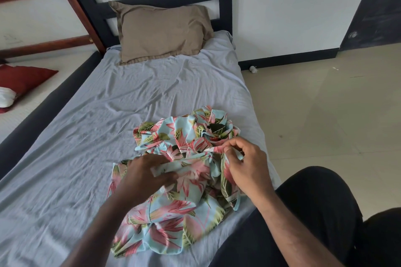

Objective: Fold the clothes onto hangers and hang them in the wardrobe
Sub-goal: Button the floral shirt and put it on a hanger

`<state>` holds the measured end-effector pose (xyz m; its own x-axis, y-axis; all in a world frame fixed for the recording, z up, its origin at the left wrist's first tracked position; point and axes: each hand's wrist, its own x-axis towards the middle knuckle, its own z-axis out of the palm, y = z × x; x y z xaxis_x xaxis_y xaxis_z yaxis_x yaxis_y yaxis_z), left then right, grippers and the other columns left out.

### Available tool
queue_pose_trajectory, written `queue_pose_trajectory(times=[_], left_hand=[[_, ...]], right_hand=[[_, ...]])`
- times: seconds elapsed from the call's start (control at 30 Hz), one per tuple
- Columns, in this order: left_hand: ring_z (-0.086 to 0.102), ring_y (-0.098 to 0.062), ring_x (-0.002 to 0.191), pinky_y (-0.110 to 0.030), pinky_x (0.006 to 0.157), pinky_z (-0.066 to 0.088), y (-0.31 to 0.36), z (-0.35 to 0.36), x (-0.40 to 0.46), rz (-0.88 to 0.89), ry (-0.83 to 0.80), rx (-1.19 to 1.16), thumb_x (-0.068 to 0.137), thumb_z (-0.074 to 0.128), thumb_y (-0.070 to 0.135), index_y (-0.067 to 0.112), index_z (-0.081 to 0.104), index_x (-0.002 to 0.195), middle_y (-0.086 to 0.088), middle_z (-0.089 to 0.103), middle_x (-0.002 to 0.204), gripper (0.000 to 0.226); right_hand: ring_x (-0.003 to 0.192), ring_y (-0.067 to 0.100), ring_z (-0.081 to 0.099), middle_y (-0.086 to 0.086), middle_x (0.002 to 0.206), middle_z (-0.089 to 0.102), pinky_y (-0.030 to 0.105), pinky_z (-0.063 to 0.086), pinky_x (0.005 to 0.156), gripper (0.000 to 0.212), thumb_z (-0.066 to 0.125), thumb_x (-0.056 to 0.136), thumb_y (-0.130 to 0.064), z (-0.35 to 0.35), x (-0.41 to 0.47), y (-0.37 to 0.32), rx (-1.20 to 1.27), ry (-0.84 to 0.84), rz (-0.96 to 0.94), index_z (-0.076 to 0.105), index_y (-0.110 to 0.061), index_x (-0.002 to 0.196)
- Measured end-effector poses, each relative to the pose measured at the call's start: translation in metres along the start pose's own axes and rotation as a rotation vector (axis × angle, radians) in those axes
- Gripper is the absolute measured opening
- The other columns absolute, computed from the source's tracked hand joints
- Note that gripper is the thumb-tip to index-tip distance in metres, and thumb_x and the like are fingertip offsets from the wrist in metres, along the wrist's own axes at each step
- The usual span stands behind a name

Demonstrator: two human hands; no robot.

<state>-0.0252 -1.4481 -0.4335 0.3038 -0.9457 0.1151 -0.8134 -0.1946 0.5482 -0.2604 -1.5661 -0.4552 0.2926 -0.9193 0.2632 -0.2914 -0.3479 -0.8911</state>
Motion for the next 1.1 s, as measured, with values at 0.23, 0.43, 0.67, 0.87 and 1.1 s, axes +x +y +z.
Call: queue_pose_trajectory(times=[0.23, 0.43, 0.67, 0.87, 1.1], left_hand=[[0.056, -0.011, 0.061, -0.030, 0.059, 0.044, -0.019, -0.001, -0.017, -0.121, 0.047, -0.244, 0.079, 0.086, 0.016, 0.034, 0.076, 0.082, 0.005, 0.067, 0.070, 0.020], [0.067, -0.018, 0.105, -0.032, 0.071, 0.048, 0.004, 0.013, -0.024, 0.107, -0.223, -0.455, 0.083, 0.077, 0.032, 0.031, 0.080, 0.089, 0.009, 0.072, 0.115, 0.006], [0.068, -0.026, 0.080, -0.042, 0.068, 0.050, 0.013, 0.025, -0.022, 0.052, -0.226, -0.755, 0.084, 0.075, 0.032, 0.011, 0.076, 0.093, -0.007, 0.074, 0.089, 0.023], [0.061, -0.011, 0.112, -0.035, 0.080, 0.050, 0.019, 0.038, 0.009, 0.002, 0.077, -0.486, 0.079, 0.064, 0.061, 0.030, 0.066, 0.113, 0.011, 0.065, 0.118, 0.046], [0.066, 0.001, 0.095, -0.031, 0.086, 0.053, 0.047, 0.064, 0.051, 0.083, -0.476, -0.355, 0.090, 0.060, 0.057, 0.040, 0.064, 0.108, 0.011, 0.070, 0.107, 0.025]], right_hand=[[0.078, -0.005, 0.070, -0.023, 0.078, 0.073, 0.009, 0.049, 0.067, 0.009, 0.078, 0.089, -0.022, -0.003, 0.002, 0.000, 0.075, 0.042, 0.013, 0.074, -0.028, 0.083], [0.086, -0.001, 0.072, -0.017, 0.087, 0.076, 0.023, 0.058, 0.076, 0.005, 0.077, 0.090, -0.028, 0.005, -0.002, -0.001, 0.108, -0.063, 0.050, 0.075, -0.023, 0.089], [0.096, 0.004, 0.071, -0.012, 0.097, 0.077, 0.022, 0.055, 0.082, 0.010, 0.072, 0.094, -0.024, 0.000, -0.002, -0.009, 0.268, -0.352, 0.057, 0.077, -0.018, 0.100], [0.083, 0.001, 0.067, -0.018, 0.102, 0.071, 0.028, 0.059, 0.076, 0.017, 0.073, 0.093, -0.018, 0.009, 0.019, -0.001, -0.020, -0.102, -0.047, 0.072, -0.021, 0.110], [0.121, 0.031, 0.061, 0.009, 0.137, 0.060, 0.034, 0.048, 0.096, 0.091, 0.078, 0.085, -0.022, 0.038, 0.077, 0.030, -0.136, -0.251, 0.308, 0.023, -0.030, 0.157]])
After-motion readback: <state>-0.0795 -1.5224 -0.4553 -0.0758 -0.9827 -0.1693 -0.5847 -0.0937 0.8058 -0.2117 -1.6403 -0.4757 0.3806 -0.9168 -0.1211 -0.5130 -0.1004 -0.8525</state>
